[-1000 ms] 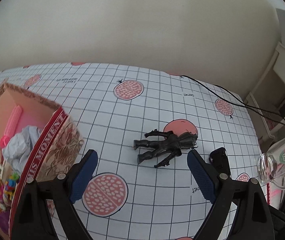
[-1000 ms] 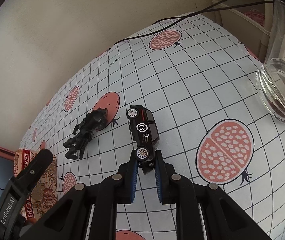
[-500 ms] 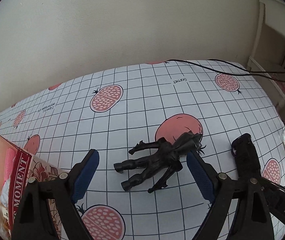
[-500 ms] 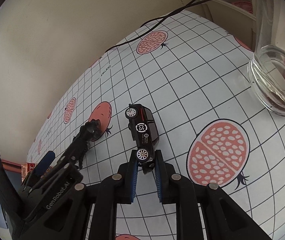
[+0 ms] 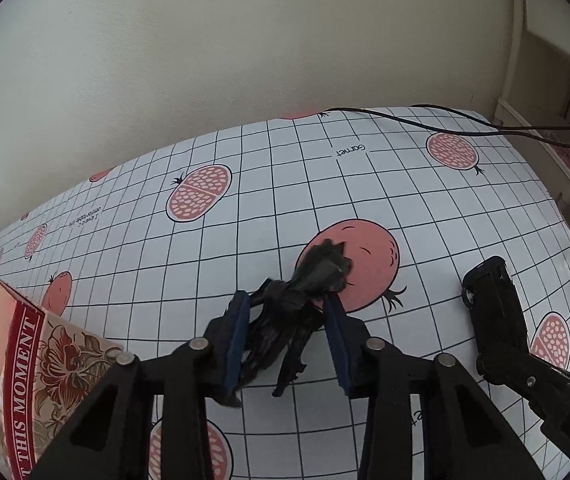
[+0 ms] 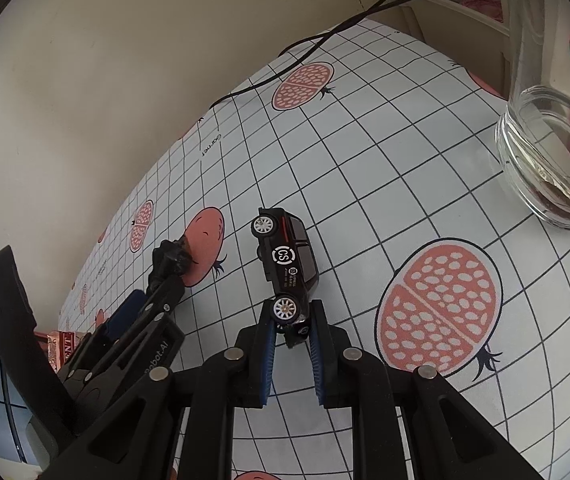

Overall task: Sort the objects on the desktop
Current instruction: 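Hold the toy car in the right tool while the left closes on the black figure, then carry the black figure with the left tool while the right carries the car over the box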

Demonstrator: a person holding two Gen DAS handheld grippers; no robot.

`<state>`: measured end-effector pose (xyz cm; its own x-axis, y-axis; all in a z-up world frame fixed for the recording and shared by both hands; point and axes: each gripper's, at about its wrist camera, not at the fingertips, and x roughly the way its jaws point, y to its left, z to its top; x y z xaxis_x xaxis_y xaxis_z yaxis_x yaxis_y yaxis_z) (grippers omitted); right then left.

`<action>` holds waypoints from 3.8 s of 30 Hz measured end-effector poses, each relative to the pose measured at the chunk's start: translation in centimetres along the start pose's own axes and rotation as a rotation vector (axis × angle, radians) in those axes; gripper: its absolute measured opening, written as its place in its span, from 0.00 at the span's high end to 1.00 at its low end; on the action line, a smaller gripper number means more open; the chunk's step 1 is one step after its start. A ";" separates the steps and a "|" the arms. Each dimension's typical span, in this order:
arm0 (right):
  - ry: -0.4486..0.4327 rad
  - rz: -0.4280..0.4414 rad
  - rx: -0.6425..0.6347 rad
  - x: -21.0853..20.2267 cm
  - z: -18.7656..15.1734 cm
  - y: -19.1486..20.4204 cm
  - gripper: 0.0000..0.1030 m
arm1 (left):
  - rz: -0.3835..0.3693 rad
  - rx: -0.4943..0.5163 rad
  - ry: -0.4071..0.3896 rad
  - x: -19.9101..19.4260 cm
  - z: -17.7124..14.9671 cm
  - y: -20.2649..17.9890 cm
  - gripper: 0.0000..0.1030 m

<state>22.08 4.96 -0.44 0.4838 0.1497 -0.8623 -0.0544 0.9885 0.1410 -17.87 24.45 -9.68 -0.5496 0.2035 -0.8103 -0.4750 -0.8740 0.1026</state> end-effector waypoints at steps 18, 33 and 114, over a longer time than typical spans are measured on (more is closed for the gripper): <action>0.005 0.059 -0.065 -3.1 -0.9 1.0 0.84 | -0.101 -0.316 0.058 -4.5 -6.2 4.8 0.69; -0.043 0.107 -0.132 -6.8 -2.3 3.2 0.84 | -0.218 -0.526 0.067 -7.8 -8.8 9.1 0.71; -0.149 0.383 -0.618 -4.4 -16.6 23.4 0.84 | -0.279 -1.003 -0.277 -16.8 -13.6 32.1 0.71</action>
<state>4.18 27.79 -1.41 0.4434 0.5256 -0.7260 -0.7038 0.7058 0.0812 -14.50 -13.08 -0.61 -0.7052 0.4345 -0.5603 0.1037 -0.7185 -0.6878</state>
